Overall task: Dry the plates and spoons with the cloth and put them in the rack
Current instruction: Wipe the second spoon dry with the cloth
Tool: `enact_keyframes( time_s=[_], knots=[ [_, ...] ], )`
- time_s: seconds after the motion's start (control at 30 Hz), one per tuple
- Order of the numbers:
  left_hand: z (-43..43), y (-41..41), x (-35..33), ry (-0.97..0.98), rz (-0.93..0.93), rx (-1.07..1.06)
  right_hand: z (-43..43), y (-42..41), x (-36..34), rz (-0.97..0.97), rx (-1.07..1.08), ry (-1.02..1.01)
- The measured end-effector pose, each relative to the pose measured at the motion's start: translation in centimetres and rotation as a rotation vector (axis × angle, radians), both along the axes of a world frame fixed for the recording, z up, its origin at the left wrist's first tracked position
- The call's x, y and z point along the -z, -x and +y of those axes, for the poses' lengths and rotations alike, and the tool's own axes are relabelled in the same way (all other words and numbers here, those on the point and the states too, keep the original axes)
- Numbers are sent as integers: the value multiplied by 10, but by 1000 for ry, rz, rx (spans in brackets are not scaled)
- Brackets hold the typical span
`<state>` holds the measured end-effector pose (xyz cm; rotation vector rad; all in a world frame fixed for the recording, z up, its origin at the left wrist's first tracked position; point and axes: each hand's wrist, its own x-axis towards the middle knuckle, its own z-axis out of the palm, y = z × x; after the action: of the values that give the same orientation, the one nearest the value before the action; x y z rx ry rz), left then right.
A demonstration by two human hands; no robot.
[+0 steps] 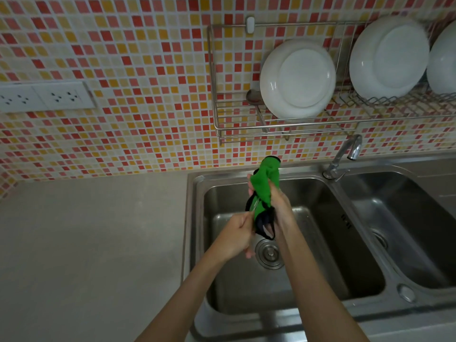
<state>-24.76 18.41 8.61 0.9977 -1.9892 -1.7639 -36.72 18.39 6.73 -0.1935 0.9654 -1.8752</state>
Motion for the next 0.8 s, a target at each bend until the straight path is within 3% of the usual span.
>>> enact_keyframes(
  time_s=[0.17,0.27,0.4,0.5,0.63,0.8],
  knots=[
    [-27,-3,7,-59,101,-177,11,-21,-1,238,-211,-152],
    [-36,-10,9,-38,49,-104,15,-25,7,196,-170,-144],
    [-24,-15,11,-19,-37,51,3,-2,-2,-7,-13,-100],
    [-12,-13,8,-29,-21,147,-8,15,-16,91,0,-176],
    [-11,-1,0,-10,0,48,-10,5,-9,174,9,-268],
    [-8,1,6,-73,20,-147,8,-18,2,240,-125,-305]
  ],
)
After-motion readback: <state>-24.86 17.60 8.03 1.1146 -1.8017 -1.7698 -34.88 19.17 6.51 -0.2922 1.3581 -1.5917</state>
